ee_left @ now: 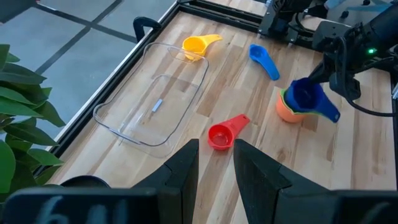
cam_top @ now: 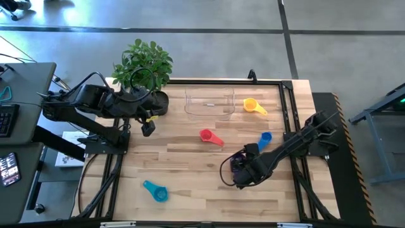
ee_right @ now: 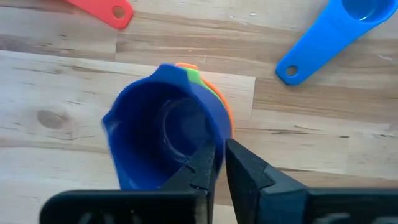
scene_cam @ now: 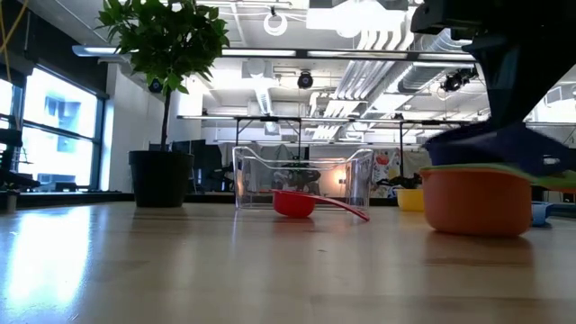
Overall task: Nest measuring cups in basket
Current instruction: Stack the purple measuring cup on top of the green measuring cup
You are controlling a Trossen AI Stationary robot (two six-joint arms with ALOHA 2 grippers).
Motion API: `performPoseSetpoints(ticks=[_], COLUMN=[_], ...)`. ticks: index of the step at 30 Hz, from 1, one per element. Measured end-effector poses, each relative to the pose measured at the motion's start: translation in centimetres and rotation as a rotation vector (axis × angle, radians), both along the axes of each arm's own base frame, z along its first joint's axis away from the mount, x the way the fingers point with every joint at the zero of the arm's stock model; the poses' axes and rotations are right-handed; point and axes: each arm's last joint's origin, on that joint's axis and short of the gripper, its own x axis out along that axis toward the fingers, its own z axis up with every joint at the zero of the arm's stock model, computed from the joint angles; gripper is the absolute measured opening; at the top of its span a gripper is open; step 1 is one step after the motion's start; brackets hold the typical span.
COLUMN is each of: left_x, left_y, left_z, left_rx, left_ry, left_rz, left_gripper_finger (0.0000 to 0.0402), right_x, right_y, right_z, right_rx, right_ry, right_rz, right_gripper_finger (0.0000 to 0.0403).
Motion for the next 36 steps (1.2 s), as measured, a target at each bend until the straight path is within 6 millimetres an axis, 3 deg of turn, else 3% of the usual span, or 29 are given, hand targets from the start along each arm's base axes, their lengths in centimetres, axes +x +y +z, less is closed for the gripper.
performPoseSetpoints(ticks=[14,25,36], left_x=[0.0,0.0,0.0], left_y=[0.0,0.0,0.0], left_z=[0.0,0.0,0.0], left_rx=[0.0,0.0,-0.001], left_ry=[0.0,0.0,0.0], left_rz=[0.0,0.001,0.001], left_gripper_finger=[0.009,0.009,0.009], right_x=[0.0,4.6,6.0], right_y=[0.1,1.7,1.4], right_z=[0.4,0.7,-0.1], right_rx=[0.043,0.232,0.341], right_ry=[-0.021,-0.385,-0.374], right_rz=[0.004,0.174,0.219], right_gripper_finger=[0.008,0.0078,0.0078])
